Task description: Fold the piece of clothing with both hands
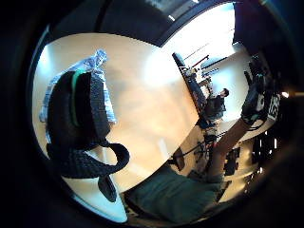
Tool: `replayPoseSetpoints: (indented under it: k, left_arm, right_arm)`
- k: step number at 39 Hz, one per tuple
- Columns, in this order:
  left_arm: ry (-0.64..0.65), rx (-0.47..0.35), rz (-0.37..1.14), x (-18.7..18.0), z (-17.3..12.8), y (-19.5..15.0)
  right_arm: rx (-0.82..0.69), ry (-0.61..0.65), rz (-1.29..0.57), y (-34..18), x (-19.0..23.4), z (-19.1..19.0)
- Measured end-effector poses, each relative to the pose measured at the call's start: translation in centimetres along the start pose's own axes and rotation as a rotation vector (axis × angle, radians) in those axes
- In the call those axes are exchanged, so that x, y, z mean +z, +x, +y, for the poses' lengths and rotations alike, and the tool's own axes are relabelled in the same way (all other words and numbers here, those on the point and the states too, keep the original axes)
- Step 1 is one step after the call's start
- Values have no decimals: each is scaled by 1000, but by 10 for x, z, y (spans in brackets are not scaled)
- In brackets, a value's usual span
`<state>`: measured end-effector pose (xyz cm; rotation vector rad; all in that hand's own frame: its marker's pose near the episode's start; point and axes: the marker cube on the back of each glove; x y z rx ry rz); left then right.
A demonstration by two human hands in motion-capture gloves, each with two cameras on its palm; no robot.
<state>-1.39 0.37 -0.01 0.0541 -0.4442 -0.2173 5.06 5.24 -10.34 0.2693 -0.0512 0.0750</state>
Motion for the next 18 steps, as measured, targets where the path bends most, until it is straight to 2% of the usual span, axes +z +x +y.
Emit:
replayPoseSetpoints:
  k: [9,14,18]
  left_arm:
    - [85,58,-30,-27,6,9]
    - [106,79,-37,-26,0,0]
    - [121,77,-51,-22,-1,-8]
  right_arm:
    - [-4,42,-65,-1,-9,4]
    - [3,-22,-96,-12,18,-6]
    - [-8,-27,-156,-24,38,-10]
